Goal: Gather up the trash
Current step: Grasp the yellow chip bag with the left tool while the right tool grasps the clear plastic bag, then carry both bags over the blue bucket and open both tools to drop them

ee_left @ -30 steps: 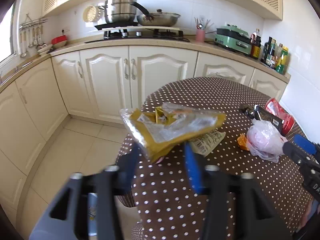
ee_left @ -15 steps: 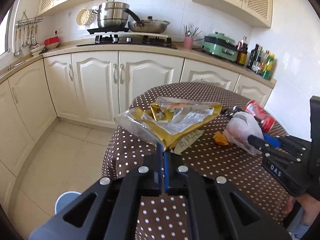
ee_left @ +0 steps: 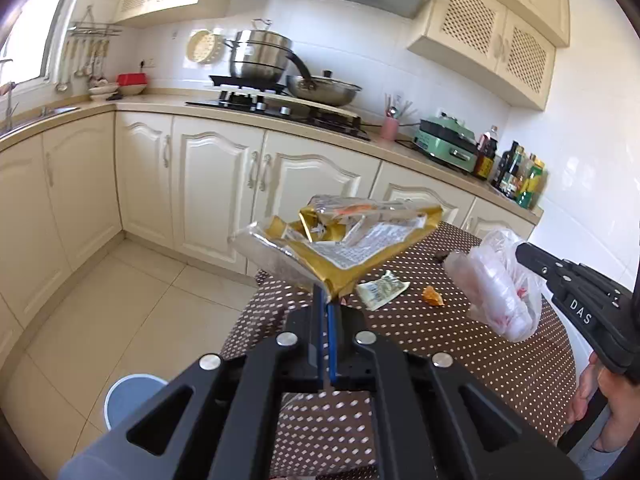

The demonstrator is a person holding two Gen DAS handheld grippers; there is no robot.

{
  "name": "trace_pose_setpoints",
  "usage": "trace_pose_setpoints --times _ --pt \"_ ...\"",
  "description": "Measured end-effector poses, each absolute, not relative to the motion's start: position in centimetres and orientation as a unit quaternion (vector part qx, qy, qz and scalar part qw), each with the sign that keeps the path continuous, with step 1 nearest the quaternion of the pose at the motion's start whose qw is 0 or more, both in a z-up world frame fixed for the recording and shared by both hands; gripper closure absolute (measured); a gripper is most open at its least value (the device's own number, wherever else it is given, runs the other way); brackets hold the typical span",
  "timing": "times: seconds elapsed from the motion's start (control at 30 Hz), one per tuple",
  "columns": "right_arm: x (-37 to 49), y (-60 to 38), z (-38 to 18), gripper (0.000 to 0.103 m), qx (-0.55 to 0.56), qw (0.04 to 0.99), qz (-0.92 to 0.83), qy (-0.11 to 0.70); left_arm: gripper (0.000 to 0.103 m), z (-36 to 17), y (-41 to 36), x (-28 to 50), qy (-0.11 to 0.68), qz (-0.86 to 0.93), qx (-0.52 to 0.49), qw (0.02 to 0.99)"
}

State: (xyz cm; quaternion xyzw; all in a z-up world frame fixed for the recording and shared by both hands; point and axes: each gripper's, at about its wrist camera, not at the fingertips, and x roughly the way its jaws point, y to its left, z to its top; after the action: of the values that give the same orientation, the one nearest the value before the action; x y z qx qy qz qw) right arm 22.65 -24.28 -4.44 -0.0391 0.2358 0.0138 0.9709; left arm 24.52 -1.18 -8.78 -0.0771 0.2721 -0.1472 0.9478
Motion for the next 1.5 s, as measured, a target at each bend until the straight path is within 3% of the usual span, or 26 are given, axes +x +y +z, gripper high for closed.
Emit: trace_pose_setpoints --times 0.23,0.47,0.8,1.2,1.3,1.37,1.5 --pt "22.6 -17.3 -3.8 0.101 -0.036 0.968 0.086 0.233 0.102 -9.0 5.1 22.6 0.266 -0.108 -0.107 0.952" --pt "24.1 -7.5 -6.7 0.101 -0.044 0.948 0.180 0.260 0.102 -11.7 13.0 22.1 0.287 -0.038 -0.131 0.948" --pt "28.8 4.0 -16.7 0.101 -0.048 0.895 0.261 0.359 0.102 -21.8 23.7 23.7 0.379 0.057 -0.181 0.906" --pt "33.8 10.2 -27.6 0.101 -0.052 0.848 0.268 0.455 0.100 -33.4 29.8 28.5 0.467 0.085 -0.222 0.852" --pt "34.5 10.9 -29.2 0.101 -0.057 0.841 0.267 0.467 0.094 -35.0 30.3 29.3 0.475 0.079 -0.233 0.845" --pt "35.2 11.2 -30.0 0.101 -0.060 0.837 0.267 0.475 0.075 -35.9 30.6 29.9 0.483 0.078 -0.244 0.838" --pt "35.6 11.9 -31.2 0.101 -0.060 0.830 0.267 0.486 0.072 -37.3 31.3 29.9 0.492 0.086 -0.254 0.828"
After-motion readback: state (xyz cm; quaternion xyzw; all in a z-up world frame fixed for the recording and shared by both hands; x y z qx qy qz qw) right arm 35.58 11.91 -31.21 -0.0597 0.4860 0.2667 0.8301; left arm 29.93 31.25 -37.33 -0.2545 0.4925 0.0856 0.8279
